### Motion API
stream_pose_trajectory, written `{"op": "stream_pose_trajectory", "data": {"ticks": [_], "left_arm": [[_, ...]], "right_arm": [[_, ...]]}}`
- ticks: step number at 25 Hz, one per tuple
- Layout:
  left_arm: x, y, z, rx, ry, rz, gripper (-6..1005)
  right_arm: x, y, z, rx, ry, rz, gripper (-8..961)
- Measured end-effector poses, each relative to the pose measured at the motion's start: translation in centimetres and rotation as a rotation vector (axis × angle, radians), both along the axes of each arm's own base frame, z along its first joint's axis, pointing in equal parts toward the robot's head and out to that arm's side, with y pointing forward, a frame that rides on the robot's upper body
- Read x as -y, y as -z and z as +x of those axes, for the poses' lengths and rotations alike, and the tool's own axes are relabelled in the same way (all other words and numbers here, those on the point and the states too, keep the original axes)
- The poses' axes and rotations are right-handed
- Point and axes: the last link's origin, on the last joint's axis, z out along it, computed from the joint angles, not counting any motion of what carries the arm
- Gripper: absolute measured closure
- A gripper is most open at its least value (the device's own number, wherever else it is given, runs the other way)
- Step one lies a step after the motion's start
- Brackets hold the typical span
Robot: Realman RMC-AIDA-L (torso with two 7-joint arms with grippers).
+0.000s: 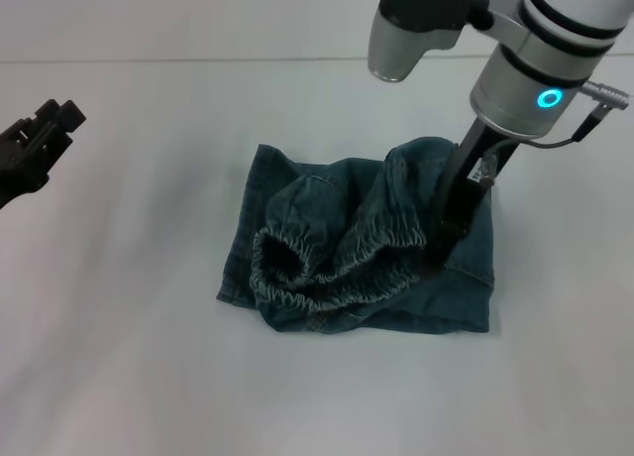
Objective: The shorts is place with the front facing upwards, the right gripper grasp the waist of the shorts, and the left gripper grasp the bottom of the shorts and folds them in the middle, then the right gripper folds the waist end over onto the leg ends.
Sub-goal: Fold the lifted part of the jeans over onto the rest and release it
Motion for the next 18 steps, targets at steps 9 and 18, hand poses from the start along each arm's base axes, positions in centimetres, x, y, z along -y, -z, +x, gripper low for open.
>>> {"op": "stream_pose_trajectory", "data": {"ticks": [9,18], "left_arm": [[0.2,0.1,-0.1,0.002,-0.008,0.0,680],[0.2,0.2,-0.3,0.002,-0.018,0.0,680]], "right_arm": [[-0.7,0.7,-0.6,-0.05,-0.034,0.04,217],[-0.8,1.2,-0.4,-0.059,-0.036,0.037,538]]}}
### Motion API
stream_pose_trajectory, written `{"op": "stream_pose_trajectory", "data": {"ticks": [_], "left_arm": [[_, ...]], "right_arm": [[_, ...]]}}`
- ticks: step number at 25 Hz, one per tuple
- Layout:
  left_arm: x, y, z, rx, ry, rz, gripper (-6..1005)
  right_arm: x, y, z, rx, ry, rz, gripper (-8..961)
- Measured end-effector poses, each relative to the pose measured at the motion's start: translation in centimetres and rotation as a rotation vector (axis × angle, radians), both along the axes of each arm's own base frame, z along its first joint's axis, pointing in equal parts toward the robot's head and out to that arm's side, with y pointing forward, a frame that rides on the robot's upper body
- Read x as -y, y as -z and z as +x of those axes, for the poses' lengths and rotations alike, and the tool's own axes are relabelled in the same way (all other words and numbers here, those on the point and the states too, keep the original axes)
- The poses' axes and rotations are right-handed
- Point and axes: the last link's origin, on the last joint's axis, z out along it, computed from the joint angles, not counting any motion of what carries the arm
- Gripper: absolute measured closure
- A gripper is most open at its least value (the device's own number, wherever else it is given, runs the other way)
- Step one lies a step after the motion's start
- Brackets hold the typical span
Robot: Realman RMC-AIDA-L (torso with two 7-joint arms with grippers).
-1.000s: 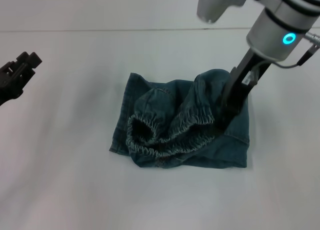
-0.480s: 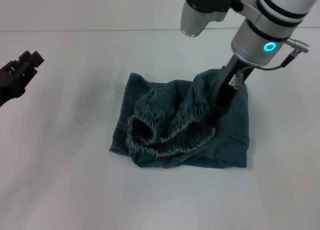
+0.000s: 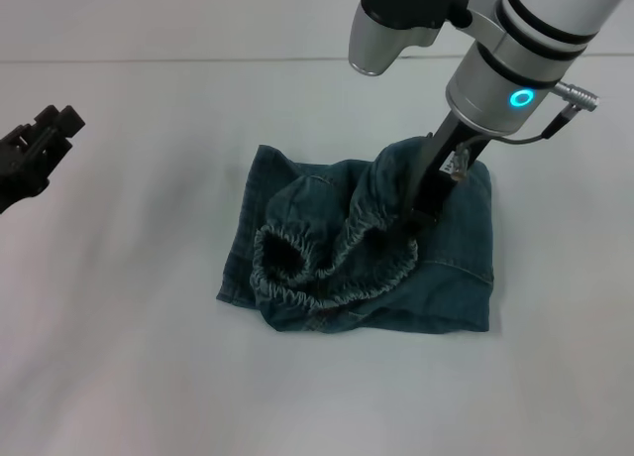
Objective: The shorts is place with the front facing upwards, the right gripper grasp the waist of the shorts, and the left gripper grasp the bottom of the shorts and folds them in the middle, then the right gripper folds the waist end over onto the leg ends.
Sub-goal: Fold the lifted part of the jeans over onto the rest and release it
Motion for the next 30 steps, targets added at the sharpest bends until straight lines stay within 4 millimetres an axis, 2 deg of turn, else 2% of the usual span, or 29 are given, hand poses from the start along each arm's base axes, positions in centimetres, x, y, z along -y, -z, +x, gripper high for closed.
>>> {"op": "stream_pose_trajectory", "data": {"ticks": [7,13,23,30], "left_arm": [[0.0,0.2,0.0,0.008,-0.004,-0.004,680],[0.4,0.3,-0.2,0.011,-0.011,-0.005,680],[0.5,0.3,-0.4,0.011,-0.016,-0.004,680],[0.6,0.3,-0.4,0.012,-0.021,-0.004,680]], "right_arm": [[-0.2,0.1,-0.1,-0.007,-0.009,0.014,692],[-0.7,0.4,-1.0,-0.059,-0.026,0.04,876],[-2.4,1.0,-4.1,-0.199,-0.111,0.127,904],[-2.4,2.3,-4.7,-0.302,-0.103,0.126,869]]}}
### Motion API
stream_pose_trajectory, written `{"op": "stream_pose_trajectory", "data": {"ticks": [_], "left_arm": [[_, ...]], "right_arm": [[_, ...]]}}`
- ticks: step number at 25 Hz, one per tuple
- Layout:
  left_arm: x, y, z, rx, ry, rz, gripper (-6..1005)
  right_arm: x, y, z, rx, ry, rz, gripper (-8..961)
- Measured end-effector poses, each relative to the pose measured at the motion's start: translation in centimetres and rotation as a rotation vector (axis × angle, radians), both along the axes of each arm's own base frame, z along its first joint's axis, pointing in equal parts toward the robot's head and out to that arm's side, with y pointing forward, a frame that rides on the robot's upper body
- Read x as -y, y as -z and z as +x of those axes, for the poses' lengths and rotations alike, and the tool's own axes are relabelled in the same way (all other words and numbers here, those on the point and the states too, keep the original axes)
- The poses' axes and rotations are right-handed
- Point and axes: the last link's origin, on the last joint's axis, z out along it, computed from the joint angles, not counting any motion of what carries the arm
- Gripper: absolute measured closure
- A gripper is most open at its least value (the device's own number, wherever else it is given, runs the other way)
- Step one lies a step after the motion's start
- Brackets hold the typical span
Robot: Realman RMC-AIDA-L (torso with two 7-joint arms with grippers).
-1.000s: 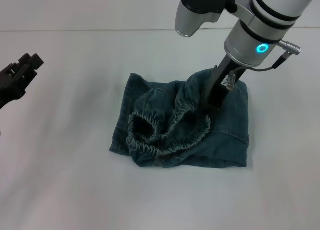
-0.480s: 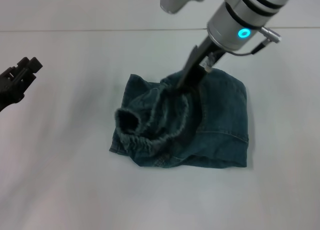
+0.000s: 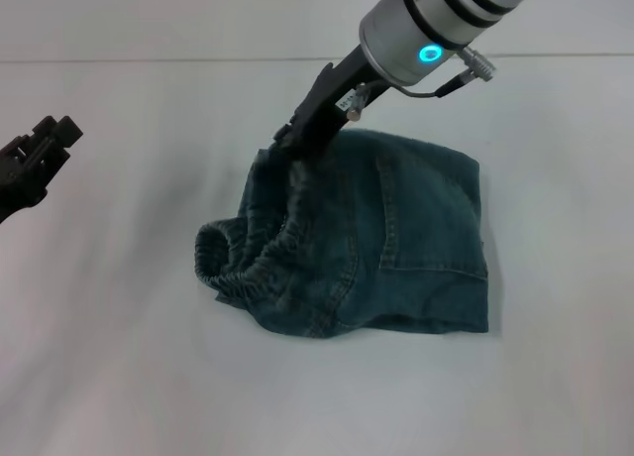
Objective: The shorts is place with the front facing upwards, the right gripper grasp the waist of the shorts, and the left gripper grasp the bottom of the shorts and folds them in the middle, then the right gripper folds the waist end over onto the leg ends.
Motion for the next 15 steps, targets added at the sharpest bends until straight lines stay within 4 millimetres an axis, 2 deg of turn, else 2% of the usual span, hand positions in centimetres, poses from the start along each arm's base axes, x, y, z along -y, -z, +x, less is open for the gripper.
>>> {"op": "stream_pose_trajectory", "data": {"ticks": [7,11,15], "left_arm": [[0.0,-0.1,0.0,-0.001,-0.002,0.0,680],[0.1,-0.3,-0.1,0.002,0.001,-0.008,680],[0.6,-0.9,-0.3,-0.005,0.017,-0.035,680]], "right_arm": [[-0.3,-0.1,1.3,-0.131,0.068,0.049,828],[0.1,-1.6,2.6,-0.248,0.12,0.067,658],[1.7,-5.0,5.2,-0.384,0.169,0.081,489]]}}
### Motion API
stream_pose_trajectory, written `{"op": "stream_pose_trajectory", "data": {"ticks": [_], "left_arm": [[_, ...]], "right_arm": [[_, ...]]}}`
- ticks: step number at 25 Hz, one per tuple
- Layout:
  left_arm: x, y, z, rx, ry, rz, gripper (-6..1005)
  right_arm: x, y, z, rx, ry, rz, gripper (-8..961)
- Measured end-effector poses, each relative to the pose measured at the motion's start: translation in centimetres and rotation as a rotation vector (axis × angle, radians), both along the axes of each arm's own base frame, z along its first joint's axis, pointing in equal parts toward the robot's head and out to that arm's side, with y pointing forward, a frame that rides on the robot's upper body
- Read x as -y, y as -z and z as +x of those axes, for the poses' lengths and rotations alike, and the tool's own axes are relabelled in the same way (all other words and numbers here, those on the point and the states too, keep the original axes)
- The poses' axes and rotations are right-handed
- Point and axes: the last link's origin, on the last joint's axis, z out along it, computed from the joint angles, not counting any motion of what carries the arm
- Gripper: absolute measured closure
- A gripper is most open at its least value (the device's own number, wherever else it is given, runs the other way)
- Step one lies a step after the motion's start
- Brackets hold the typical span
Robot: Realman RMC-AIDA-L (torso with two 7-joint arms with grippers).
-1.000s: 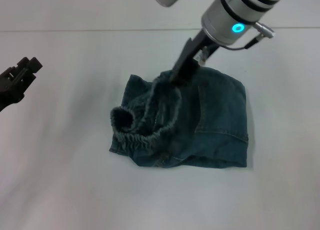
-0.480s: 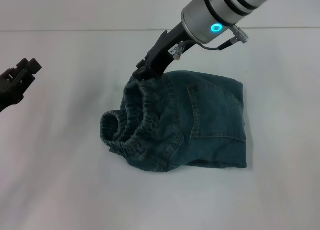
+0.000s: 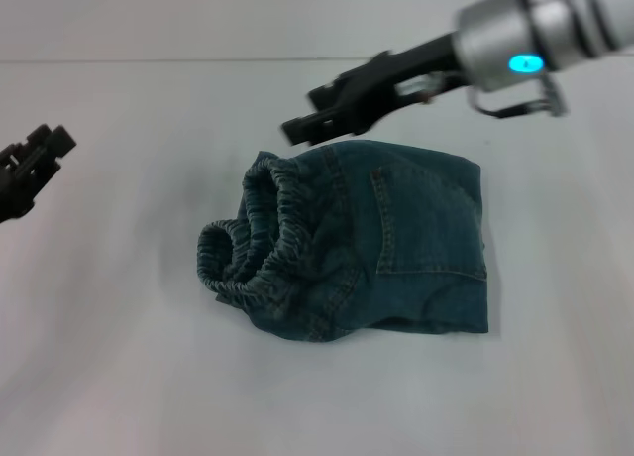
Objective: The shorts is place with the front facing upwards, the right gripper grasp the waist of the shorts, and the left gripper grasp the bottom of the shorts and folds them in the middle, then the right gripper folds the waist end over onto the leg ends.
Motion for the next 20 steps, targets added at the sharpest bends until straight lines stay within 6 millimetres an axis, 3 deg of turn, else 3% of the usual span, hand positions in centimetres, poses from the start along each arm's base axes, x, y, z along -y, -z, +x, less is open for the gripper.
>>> {"op": "stream_pose_trajectory", "data": {"ticks": [6,11,16,20], "left_arm": [[3.2,-2.6,1.1,-0.071,0.173,-0.217,680],[4.6,-2.4,2.5,-0.141,0.268,-0.44,680],[4.7,-0.7,3.1,-0.188,0.285,-0.562,629],[4.5,-0.6,3.3,-0.2,0.291,-0.575,516]], "right_arm": [[5.1,-5.4,6.8,-0.223,0.035,-0.066,227],[9.4,-6.4,13.1,-0.326,0.1,-0.099,-4],[12.6,-5.2,17.8,-0.36,0.162,-0.06,-4],[13.4,-5.1,19.0,-0.368,0.179,-0.03,-5]]}}
